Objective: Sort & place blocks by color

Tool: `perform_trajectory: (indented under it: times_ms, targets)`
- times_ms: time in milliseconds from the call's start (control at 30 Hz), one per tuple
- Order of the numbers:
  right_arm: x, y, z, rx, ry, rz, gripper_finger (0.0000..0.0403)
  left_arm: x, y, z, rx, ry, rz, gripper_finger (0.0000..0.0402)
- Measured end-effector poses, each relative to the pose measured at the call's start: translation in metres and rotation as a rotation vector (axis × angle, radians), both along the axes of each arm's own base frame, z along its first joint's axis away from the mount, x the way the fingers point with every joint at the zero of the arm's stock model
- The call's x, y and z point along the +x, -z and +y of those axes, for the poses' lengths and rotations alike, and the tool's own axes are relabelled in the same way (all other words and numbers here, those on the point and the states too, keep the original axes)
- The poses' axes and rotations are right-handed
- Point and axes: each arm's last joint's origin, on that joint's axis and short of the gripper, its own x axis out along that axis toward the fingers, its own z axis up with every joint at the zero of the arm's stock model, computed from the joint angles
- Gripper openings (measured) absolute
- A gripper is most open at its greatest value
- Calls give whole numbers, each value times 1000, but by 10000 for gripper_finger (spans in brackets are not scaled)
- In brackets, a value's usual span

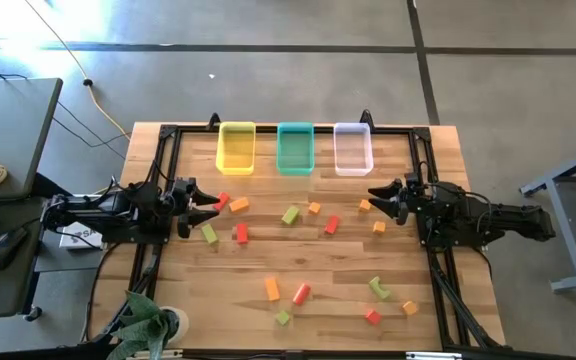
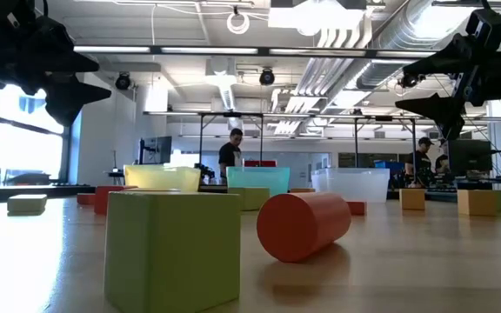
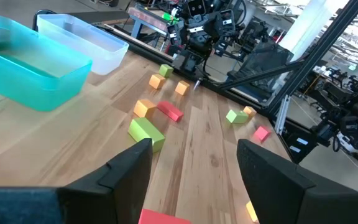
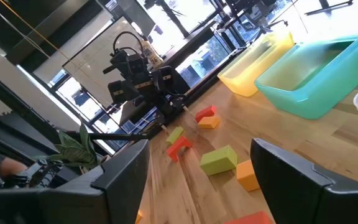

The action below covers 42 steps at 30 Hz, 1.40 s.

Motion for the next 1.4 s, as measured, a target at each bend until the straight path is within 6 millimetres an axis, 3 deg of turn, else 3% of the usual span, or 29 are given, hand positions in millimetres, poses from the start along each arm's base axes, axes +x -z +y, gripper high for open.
perform_trajectory:
  times_ms: [1400]
  targets:
    - [0,0,0,0,1,0,268,0,0,1,4,-27,-3,225]
